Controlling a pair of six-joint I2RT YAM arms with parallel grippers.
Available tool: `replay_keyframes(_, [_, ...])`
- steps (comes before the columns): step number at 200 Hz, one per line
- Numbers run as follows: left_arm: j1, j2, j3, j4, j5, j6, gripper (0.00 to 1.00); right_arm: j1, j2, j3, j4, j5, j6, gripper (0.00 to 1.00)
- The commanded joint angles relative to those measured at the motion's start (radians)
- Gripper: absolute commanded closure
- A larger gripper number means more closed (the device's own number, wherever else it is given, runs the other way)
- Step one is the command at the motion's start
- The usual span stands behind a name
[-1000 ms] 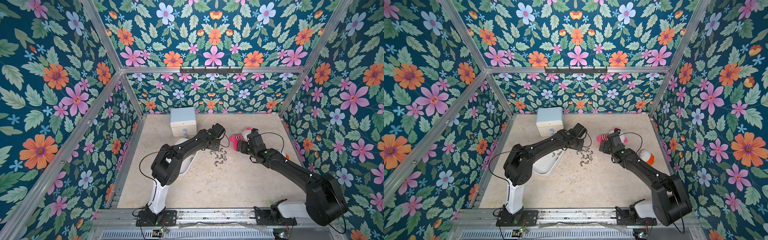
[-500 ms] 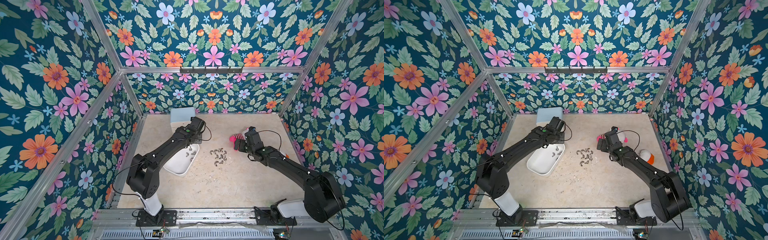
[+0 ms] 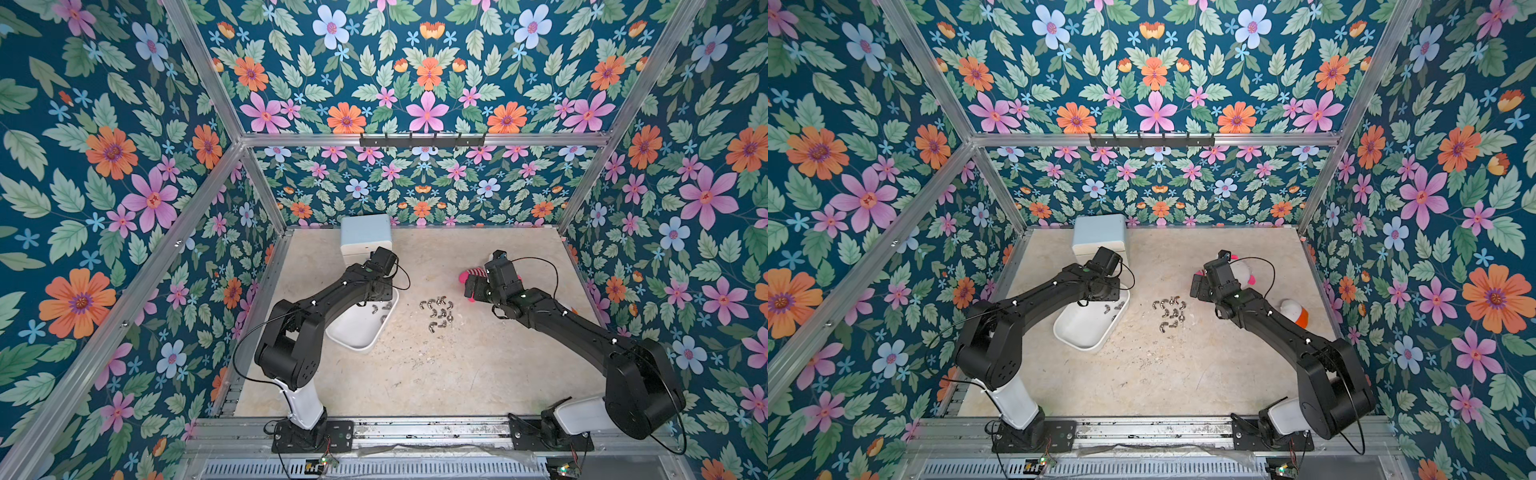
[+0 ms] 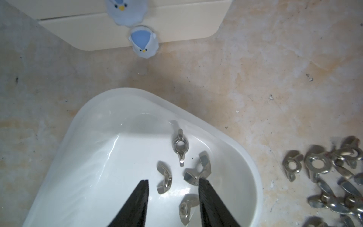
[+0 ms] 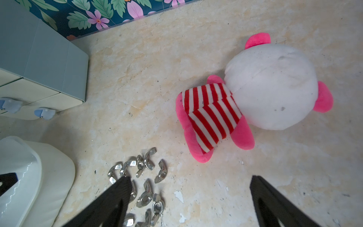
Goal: Take out the wing nut from the storage box
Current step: Pick up the wing nut from the storage box.
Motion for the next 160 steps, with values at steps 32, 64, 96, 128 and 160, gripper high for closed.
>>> replay_keyframes(32, [0.001, 0.061, 0.002, 0.038, 0.02, -0.001, 0.62, 0.001, -0.003, 0.002, -0.011, 0.023, -0.01, 0.01])
replay_keyframes(64, [0.002, 0.083, -0.001, 0.054, 0.026, -0.002, 0.67, 0.001, -0.001, -0.002, -0.009, 0.023, -0.01, 0.01])
replay_keyframes(96, [0.001, 0.105, 0.002, 0.055, 0.029, -0.003, 0.7, 0.002, 0.0, -0.002, -0.006, 0.024, -0.012, 0.01])
replay_keyframes(128, [0.001, 0.12, -0.001, 0.063, 0.028, 0.0, 0.71, 0.001, 0.002, -0.007, -0.001, 0.026, -0.01, 0.01])
replay_keyframes(160, [0.001, 0.133, -0.001, 0.077, 0.019, 0.004, 0.74, 0.002, -0.001, -0.014, -0.002, 0.027, -0.009, 0.01])
